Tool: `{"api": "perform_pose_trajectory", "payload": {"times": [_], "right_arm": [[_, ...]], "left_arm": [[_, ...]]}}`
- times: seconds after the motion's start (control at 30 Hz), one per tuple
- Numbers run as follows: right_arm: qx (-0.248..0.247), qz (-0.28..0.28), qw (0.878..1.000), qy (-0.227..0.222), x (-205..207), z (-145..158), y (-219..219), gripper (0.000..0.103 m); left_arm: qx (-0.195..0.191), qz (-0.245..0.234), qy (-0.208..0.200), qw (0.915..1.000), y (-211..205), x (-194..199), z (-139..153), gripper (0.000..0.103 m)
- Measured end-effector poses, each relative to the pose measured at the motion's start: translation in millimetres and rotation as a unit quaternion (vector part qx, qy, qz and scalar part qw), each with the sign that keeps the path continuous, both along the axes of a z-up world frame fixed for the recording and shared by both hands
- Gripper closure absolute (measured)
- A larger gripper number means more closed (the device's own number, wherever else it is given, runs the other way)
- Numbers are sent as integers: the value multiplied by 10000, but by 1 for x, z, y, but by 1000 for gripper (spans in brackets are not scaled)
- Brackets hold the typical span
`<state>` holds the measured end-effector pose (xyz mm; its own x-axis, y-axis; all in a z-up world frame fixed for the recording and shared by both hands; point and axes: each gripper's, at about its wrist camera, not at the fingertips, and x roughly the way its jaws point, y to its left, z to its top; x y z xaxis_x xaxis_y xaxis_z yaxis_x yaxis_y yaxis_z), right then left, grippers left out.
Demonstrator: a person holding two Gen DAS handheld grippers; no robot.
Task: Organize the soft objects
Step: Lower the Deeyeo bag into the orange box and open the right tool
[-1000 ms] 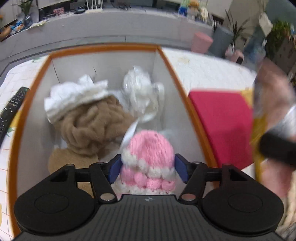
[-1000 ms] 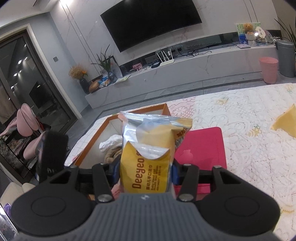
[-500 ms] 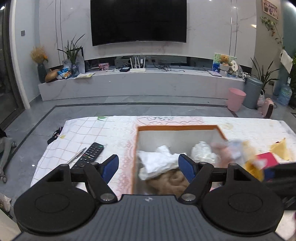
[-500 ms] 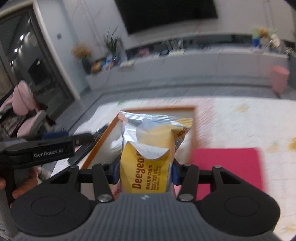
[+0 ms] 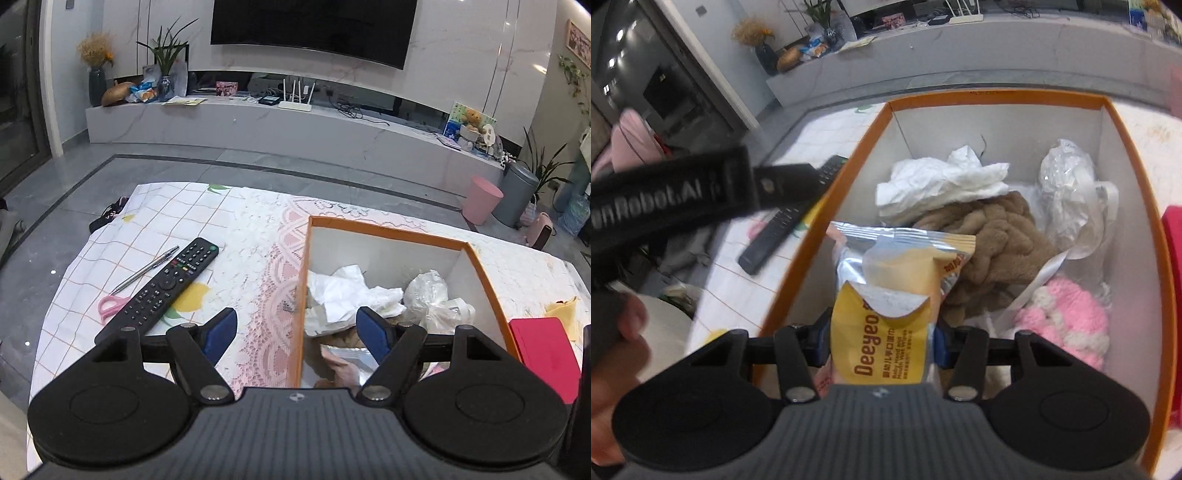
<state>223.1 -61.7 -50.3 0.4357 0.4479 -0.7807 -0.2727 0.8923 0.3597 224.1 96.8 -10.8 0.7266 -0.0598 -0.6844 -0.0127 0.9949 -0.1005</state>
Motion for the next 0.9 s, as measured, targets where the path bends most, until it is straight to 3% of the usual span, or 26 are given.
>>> {"api": "perform_pose_trajectory", "payload": {"times": [0.13,0.2,0.4,0.5,0.63,0.9], "right_arm": [[-258,123,9995,108,7,-6,5,46],[-274,216,9993,108,9,-3,7,33],[-391,321,9980,-380,-5,36,5,25],[-525,395,9959,-629,-18,60,-6,21],[-786,379,9907,-1041,-43,97,-35,19],[-1115,-244,9817,-1524,-86,135,-133,13]], "left_arm": [[71,-23,-13,10000,0,-2,0,17],[39,-7,-3,10000,0,-3,2,17],[215,52,-302,9993,-7,-17,19,17],[4,-120,-522,9986,-14,-26,35,17],[-180,-296,-710,9969,-35,-41,52,17],[263,-797,-1223,9889,-114,-80,70,16]]}}
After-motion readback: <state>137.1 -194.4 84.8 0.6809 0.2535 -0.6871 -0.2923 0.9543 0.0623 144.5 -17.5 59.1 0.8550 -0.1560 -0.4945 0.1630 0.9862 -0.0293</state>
